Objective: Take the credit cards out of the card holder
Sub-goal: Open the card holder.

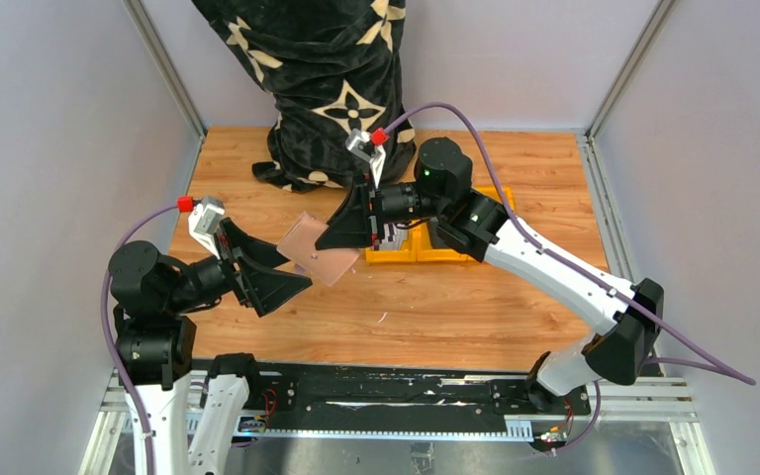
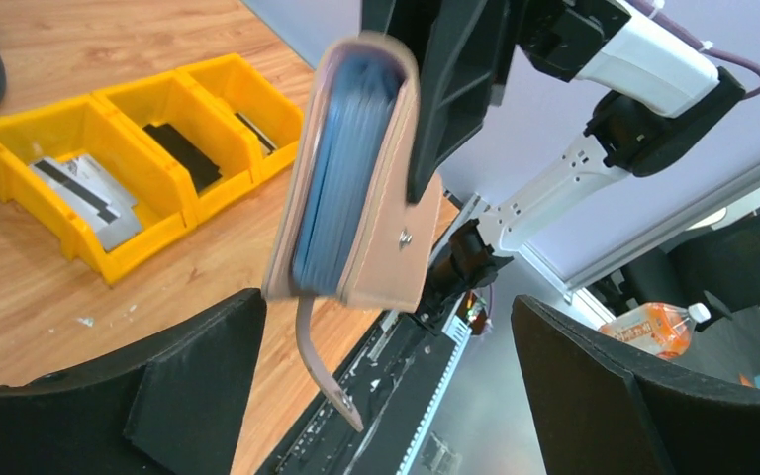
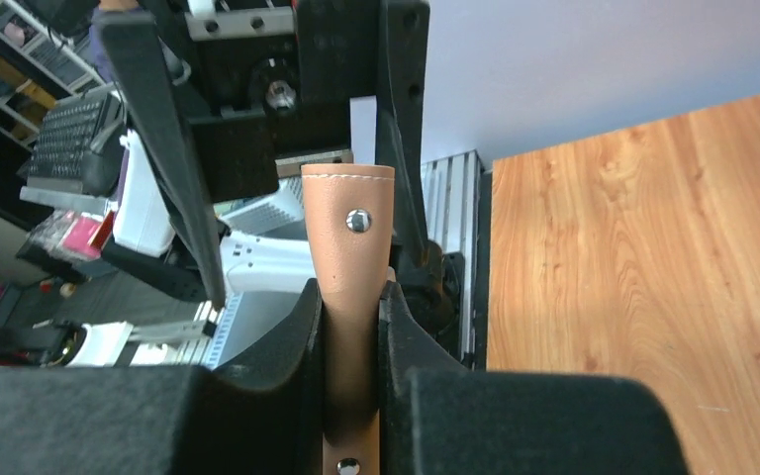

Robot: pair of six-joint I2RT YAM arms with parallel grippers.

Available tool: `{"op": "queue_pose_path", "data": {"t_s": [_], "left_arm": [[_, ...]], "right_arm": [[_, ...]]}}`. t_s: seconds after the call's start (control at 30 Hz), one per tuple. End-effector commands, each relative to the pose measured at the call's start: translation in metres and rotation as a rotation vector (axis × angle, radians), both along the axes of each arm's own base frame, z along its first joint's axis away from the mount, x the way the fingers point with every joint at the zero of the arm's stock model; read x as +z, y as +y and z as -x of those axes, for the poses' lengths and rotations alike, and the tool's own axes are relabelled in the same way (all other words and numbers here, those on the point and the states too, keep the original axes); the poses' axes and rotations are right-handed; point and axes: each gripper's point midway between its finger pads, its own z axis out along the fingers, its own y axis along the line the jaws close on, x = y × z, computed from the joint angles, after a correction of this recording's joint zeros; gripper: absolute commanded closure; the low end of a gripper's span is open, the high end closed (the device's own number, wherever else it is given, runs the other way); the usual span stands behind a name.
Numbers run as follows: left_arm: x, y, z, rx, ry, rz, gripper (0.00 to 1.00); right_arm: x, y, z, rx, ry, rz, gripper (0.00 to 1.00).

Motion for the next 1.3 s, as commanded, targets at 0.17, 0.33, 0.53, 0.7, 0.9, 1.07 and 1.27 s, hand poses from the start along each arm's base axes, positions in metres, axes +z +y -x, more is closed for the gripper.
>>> {"op": "queue_pose_path", "data": {"t_s": [0.17, 0.33, 0.53, 0.7, 0.9, 1.07, 1.27], "left_arm": [[-0.02, 0.001, 0.006, -0.003, 0.007, -0.035, 0.31], [-0.018, 0.004, 0.001, 0.027, -0.022, -0.06, 0.57], [-0.014, 0.012, -0.014, 0.117, -0.049, -0.087, 0.78], [-0.014, 0.014, -0.018, 0.127, -0.061, -0.099, 0.78], [-0.019, 0.015, -0.021, 0.126, -0.066, -0.119, 0.88], [-0.015, 0.022, -0.03, 0.168, -0.146, -0.178, 1.0], [0.001, 0.039, -0.047, 0.251, -0.358, -0.33, 1.0]], "right_arm": [[0.067, -0.016, -0.004, -0.128, -0.052, -0.246, 1.0], [0.069, -0.018, 0.001, -0.108, -0.041, -0.269, 1.0], [0.066, -0.019, 0.006, -0.074, -0.037, -0.274, 1.0], [0.063, -0.019, 0.01, -0.051, -0.037, -0.269, 1.0], [0.064, -0.02, 0.014, -0.035, -0.044, -0.275, 1.0], [0.063, -0.02, 0.02, -0.008, -0.053, -0.285, 0.97], [0.054, -0.022, 0.022, -0.006, -0.046, -0.291, 0.52]]}}
